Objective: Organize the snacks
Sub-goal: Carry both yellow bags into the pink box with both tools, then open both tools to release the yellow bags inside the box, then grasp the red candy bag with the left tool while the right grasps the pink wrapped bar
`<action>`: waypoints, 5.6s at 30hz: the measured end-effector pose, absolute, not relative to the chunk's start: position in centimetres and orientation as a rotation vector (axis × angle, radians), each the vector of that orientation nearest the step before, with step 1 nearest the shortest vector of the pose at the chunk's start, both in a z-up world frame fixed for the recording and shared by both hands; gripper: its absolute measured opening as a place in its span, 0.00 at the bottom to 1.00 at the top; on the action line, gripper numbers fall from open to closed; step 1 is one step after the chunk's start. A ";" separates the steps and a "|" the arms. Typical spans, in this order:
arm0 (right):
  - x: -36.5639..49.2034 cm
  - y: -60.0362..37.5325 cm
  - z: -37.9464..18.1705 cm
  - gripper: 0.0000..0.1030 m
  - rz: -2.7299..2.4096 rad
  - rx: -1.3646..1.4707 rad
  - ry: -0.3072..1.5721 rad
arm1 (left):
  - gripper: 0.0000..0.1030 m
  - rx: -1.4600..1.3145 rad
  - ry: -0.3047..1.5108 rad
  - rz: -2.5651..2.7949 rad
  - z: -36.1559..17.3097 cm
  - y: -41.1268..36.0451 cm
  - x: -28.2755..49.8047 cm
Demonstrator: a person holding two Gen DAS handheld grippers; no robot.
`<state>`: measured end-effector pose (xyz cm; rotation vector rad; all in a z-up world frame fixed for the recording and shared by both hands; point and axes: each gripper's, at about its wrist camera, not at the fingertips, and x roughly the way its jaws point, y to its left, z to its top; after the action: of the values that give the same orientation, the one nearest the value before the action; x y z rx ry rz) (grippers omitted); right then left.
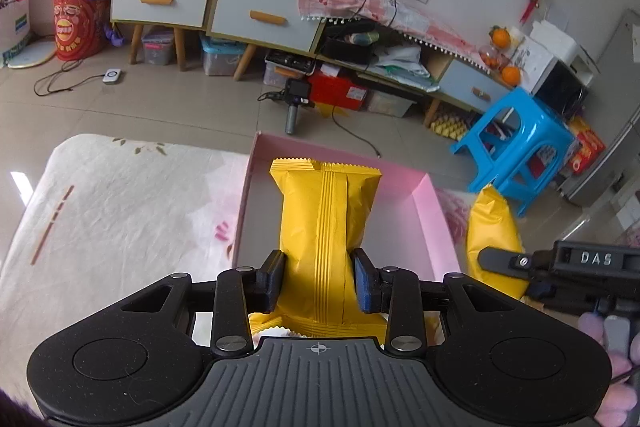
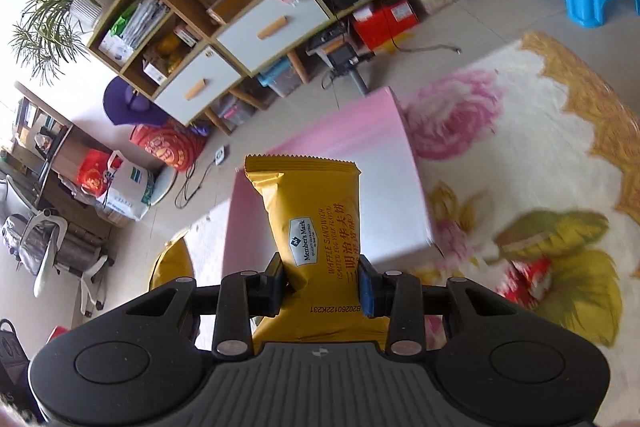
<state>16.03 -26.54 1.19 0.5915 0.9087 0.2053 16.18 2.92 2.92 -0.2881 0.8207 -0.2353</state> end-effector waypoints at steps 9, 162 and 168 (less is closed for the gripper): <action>20.0 -25.0 -1.0 0.26 0.241 0.504 0.827 | 0.32 -0.273 0.789 -0.237 -1.4 2.0 20.6; 0.7 -21.1 -7.4 0.66 0.709 -0.362 0.824 | 0.22 0.114 0.977 -0.411 -6.8 -3.5 0.5; 0.0 -20.6 -7.0 0.50 0.739 -0.374 0.808 | 0.22 0.107 0.970 -0.398 -6.7 -3.2 0.6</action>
<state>-0.05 -20.60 -7.04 -0.3745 0.8077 0.7393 0.57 -3.22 -6.72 0.1071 0.9702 -0.3983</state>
